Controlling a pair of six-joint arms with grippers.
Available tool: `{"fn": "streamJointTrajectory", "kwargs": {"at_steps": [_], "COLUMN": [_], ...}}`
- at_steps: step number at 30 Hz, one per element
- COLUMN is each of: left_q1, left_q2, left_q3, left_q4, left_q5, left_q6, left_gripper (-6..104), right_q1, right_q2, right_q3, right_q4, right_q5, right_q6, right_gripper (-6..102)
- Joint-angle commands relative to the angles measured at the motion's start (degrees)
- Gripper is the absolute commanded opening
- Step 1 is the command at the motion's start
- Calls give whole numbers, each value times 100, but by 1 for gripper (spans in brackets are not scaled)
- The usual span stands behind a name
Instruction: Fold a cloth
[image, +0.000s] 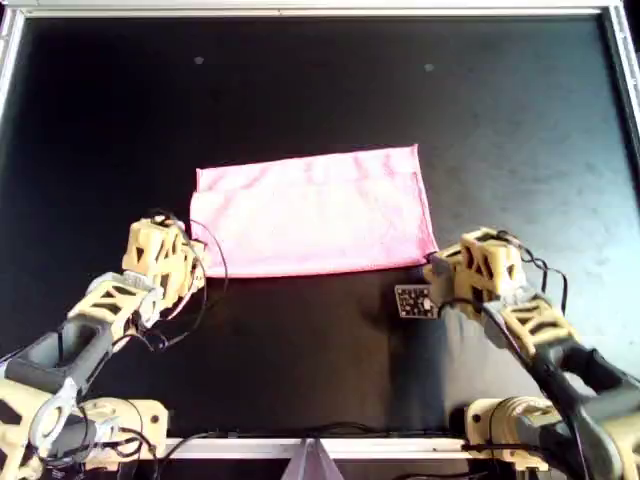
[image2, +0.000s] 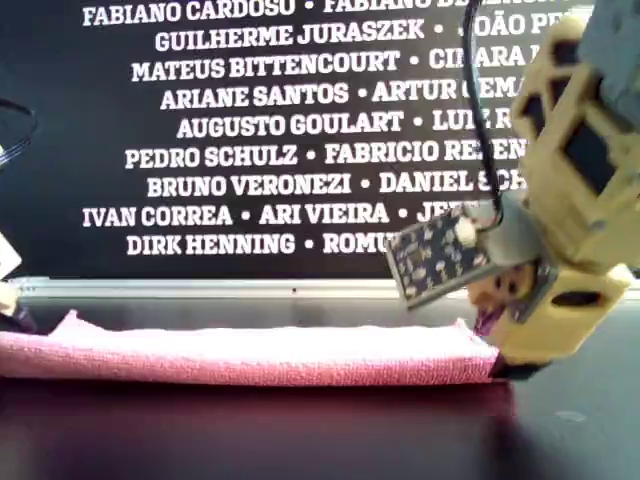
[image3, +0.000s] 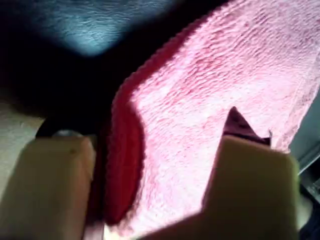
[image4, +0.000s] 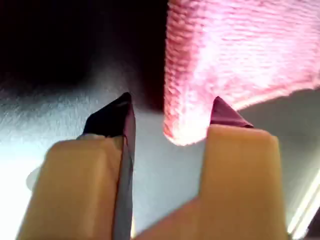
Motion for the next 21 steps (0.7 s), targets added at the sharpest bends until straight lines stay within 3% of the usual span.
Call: {"fn": "streamJointTrajectory", "kwargs": {"at_steps": [1,11,17,21], "left_q1": [114,835,984,1406], "left_q2": [650,4210,6601,7523], "left_q3": [141,1793,3067,3252], "left_q4": [-18,-18,-18,-26], "left_q5": [-26,-26,-26,-26], "left_q6": [35,44,44,44], "left_gripper": [80,80,80,80], "right_q1": [-18,-132,-141,-149], "right_q2": [1204,4421,6144,6961], "right_q3": [316,1644,2127,2514], "right_q4": [-105,-105,-105,-105], "right_q5": [-26,88,97,97], "right_q6": [-26,-70,-70,-70], "right_gripper": [62,62,62,62]}}
